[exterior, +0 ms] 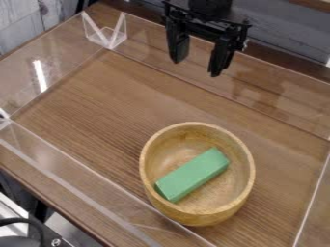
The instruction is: Remove the green block from inside the brown bowl and put it on the table
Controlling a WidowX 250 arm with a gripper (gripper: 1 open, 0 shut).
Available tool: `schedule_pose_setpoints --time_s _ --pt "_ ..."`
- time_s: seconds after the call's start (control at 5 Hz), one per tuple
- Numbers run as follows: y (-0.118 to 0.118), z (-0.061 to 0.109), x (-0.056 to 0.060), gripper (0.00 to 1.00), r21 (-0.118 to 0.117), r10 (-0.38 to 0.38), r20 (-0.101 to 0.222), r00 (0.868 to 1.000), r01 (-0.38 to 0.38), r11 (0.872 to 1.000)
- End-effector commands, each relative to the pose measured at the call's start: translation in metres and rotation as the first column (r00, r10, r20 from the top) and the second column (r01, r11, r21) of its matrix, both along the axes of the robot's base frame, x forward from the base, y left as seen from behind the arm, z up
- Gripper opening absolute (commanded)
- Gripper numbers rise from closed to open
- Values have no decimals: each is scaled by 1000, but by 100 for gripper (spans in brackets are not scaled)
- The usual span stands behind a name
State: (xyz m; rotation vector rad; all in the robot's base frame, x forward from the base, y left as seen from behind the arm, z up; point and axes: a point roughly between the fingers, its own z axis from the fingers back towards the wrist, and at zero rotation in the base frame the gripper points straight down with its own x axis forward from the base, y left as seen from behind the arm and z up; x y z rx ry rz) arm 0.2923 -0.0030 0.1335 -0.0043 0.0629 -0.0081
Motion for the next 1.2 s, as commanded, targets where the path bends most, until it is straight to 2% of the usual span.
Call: schedule_pose_setpoints --time_s 0.0,0.2,0.4,0.6,0.8,1.0 --pt "-11 -13 -17 100 -5 -68 -18 998 68 998" --pt "-30 -32 -47 100 -8 -159 -27 987 159 987" --pt "-47 -49 -64 100 -1 -204 4 979 204 979" --pt "-57 -62 -71 100 -2 -242 42 969 243 970" --pt "-63 -74 -73 100 -8 -253 72 965 254 967" --pt "-63 -82 -74 100 -15 -260 83 962 262 965"
